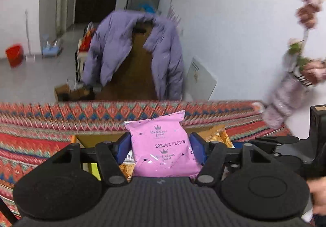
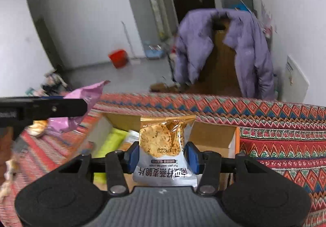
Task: Organize snacks
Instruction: 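Carry both packets into the cardboard box and open both grippers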
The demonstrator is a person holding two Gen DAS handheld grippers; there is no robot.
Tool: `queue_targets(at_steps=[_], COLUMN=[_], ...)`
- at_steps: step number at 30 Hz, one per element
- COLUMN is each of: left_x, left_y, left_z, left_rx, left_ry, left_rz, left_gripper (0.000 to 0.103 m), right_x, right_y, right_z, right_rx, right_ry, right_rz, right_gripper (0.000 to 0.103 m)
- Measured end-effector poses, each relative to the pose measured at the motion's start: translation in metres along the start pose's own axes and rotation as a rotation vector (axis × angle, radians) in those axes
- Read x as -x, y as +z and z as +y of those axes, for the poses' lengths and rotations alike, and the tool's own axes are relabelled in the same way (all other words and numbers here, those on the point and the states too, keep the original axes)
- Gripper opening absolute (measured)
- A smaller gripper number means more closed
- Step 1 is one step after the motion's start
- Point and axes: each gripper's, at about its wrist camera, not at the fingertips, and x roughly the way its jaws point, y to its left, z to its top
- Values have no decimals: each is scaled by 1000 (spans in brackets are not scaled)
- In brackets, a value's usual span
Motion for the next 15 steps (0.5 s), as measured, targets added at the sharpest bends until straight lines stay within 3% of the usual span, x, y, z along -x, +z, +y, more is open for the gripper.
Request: queue_targets(at_steps=[6, 12, 15], left_x=[-76, -116, -122], left_y=[-13, -26, -32], left_z=[24, 24, 24], left_rx=[79, 38, 63], left_ry=[3, 16, 38], left_rz=[107, 157, 163], left_gripper=[63, 63, 73], right_x=[-70, -83, -76], right_y=[-3, -9, -12], right_z=[-17, -15, -18], right_rx=[-46, -15, -20], right_ry=[-48, -112, -124], right_rz=[99, 122, 125], right_gripper=[49, 59, 62])
